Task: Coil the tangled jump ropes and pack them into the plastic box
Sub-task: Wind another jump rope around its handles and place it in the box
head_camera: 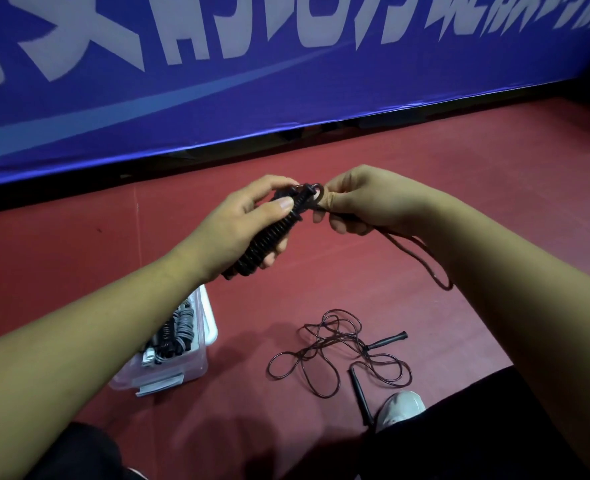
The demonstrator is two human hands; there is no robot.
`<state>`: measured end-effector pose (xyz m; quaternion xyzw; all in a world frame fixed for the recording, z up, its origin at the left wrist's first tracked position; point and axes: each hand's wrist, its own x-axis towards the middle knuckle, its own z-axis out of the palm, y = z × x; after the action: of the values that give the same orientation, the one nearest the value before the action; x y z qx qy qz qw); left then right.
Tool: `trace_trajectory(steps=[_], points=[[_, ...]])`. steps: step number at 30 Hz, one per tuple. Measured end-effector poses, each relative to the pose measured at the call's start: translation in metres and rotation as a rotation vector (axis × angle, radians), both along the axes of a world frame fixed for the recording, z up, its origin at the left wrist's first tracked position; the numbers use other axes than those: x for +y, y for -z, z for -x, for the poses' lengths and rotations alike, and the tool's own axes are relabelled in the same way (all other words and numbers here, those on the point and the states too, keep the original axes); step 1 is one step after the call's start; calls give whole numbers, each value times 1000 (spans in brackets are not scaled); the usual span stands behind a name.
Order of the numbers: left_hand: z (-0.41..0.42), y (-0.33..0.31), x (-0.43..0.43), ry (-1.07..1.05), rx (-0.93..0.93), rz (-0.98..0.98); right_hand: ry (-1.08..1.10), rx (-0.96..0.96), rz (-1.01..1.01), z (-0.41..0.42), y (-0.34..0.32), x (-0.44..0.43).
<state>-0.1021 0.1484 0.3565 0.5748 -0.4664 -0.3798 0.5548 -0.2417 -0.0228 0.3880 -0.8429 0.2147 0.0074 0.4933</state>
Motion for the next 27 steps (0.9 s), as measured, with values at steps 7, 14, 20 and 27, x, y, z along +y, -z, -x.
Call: trace_trajectory(steps=[7,14,20,27], points=[[-7,1,-6,-116,99,-56,-94,97,170,8,-8,10],[-19,1,-13,-225,21,-152,-125,32,522,2,-23,21],[-26,6,-13,-268,-287,-237,-79,34,760,1,-29,27],[-29,12,-10,-234,-740,-311,-111,43,743,-7,-29,39]])
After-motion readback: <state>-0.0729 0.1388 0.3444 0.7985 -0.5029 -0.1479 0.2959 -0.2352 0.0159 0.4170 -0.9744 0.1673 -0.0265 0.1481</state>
